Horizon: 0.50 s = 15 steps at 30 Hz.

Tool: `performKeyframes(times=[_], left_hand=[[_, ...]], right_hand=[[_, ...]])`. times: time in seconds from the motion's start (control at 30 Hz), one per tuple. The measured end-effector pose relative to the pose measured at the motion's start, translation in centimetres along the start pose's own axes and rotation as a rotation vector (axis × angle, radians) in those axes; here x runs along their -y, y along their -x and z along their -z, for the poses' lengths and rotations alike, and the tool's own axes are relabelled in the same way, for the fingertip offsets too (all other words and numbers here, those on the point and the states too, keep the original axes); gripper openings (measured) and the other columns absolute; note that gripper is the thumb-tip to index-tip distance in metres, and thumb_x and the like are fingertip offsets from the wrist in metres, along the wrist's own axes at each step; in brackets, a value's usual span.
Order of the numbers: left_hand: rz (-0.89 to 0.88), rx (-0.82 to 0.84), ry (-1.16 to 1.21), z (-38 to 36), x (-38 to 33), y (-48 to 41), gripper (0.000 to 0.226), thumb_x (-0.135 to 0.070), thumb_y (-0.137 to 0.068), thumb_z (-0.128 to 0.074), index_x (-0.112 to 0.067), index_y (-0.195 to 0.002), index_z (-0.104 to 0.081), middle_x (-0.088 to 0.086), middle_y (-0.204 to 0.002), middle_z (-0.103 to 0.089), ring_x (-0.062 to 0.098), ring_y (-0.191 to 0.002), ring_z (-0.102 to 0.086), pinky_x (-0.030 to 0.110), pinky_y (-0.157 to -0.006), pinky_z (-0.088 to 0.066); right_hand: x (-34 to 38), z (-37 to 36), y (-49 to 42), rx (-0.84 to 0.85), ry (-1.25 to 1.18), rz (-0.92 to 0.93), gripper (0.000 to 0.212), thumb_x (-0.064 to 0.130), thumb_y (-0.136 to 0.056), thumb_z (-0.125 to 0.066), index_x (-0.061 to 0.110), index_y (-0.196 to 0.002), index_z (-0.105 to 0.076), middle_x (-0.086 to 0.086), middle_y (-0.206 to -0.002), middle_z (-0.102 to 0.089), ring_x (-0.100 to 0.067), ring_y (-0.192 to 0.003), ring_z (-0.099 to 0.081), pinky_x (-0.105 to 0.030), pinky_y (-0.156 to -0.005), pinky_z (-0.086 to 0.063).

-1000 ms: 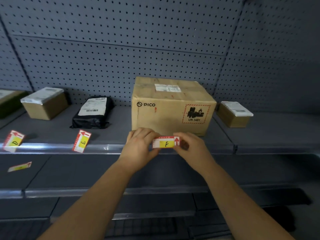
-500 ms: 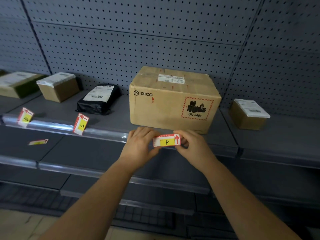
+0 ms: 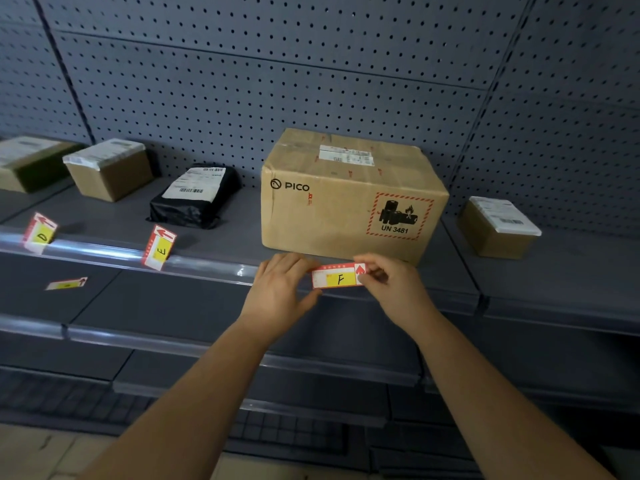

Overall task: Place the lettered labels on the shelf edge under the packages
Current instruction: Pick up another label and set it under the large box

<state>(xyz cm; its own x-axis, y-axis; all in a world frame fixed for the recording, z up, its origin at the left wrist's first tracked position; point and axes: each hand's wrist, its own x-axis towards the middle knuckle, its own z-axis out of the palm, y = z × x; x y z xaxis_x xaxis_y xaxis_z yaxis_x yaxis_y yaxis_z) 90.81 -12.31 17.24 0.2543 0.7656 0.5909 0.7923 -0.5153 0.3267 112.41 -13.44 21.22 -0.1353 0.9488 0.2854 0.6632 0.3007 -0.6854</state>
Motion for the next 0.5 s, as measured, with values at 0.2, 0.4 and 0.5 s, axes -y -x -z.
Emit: performKeyframes(times=[0.2, 0.4, 0.5], left_hand=[[-0.031, -0.010, -0.068, -1.0, 1.1, 1.3, 0.034, -0.028, -0.074, -0.074, -0.017, -0.105, -0.064, -0.001, -0.101, -0.061, 0.021, -0.094, -0.054, 0.037, -0.080, -0.047], [0.000, 0.067, -0.192, -1.7, 1.2, 1.7, 0.039, -0.036, -0.074, -0.071, -0.019, -0.108, -0.064, 0.000, -0.106, -0.061, 0.023, -0.101, -0.055, 0.040, -0.086, -0.043], [0.013, 0.069, -0.222, -2.0, 1.4, 1.5, 0.038, -0.037, -0.075, -0.070, -0.019, -0.108, -0.063, 0.000, -0.107, -0.060, 0.023, -0.103, -0.054, 0.040, -0.088, -0.041]], right_hand=[[0.5, 0.6, -0.6, -0.039, 0.083, 0.041, 0.030, 0.011, -0.092, -0.061, 0.025, -0.118, -0.065, 0.016, -0.096, -0.059, 0.003, -0.089, -0.055, -0.012, -0.079, -0.043], [1.1, 0.9, -0.9, -0.010, 0.172, 0.073, 0.030, 0.009, -0.093, -0.058, 0.024, -0.118, -0.063, 0.011, -0.105, -0.060, -0.003, -0.097, -0.055, -0.019, -0.085, -0.046], [1.3, 1.1, -1.0, -0.019, 0.187, 0.079, 0.029, 0.009, -0.093, -0.058, 0.021, -0.118, -0.063, 0.011, -0.105, -0.059, -0.004, -0.096, -0.054, -0.019, -0.085, -0.046]])
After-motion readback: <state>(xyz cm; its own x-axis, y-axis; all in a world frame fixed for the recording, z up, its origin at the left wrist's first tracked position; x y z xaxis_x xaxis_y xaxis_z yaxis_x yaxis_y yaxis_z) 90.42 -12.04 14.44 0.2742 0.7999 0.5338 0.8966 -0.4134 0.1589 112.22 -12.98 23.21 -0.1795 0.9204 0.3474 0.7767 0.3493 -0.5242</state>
